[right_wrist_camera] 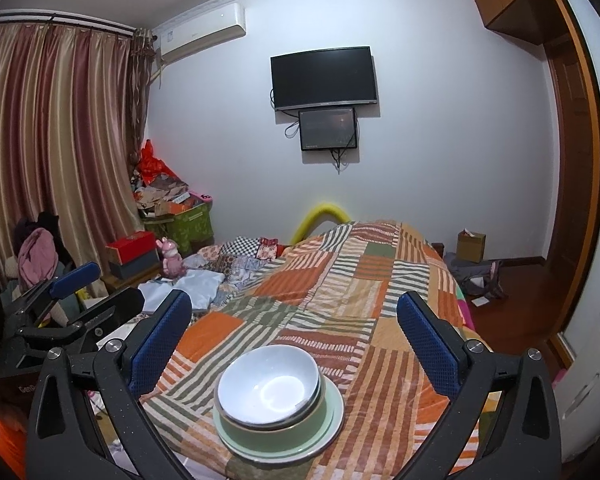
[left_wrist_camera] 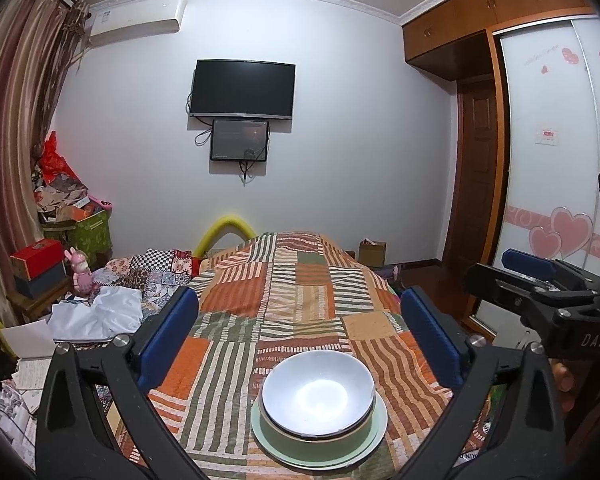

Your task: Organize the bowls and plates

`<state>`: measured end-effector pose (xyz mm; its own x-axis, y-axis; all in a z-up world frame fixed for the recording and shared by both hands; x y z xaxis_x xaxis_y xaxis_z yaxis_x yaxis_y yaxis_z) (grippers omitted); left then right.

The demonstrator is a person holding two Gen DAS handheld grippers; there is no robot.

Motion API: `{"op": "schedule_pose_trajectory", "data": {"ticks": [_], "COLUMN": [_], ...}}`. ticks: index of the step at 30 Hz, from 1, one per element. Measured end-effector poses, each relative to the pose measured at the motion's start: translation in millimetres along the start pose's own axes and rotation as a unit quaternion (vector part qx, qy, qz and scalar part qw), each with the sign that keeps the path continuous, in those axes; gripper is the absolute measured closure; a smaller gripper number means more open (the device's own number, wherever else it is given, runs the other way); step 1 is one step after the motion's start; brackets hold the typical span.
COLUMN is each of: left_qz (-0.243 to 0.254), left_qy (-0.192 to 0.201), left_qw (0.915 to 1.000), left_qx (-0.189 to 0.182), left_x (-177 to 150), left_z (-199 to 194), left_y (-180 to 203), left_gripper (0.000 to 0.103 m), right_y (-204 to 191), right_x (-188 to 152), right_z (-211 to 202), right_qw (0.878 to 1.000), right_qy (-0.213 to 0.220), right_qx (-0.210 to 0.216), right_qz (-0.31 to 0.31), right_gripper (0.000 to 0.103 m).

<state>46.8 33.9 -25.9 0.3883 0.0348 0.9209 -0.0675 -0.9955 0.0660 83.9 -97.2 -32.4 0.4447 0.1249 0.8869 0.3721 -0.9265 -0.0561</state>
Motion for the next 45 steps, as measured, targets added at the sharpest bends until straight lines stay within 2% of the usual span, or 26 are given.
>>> {"op": "schedule_pose_trajectory", "data": {"ticks": [45], "left_qz": [0.001], "left_qy": [0.0], "left_qw": [0.9998], "left_qx": [-0.021], "left_x": [-1.2], "left_z": [3.3], "left_y": [3.4], "left_gripper": [0.0], "right_y": [9.3], "right_x": [5.2], "right_z": [-5.3], "right_qw": [1.0], "right_qy": [0.004], "right_qx": [-0.005], "right_qz": [-0.001], "right_gripper": [0.0]}}
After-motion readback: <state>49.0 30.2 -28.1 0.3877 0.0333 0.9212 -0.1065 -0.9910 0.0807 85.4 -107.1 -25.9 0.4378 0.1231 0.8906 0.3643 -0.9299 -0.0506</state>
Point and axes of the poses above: each gripper's, at about its wrist camera, not at the fingertips, and z roughly the way its jaws point, y to its right, x to its top, the point moved 7 cm from there along z, roughly the way its jaws point, and after that the axes turned 10 degrees about -y, right-handed, at the moved point
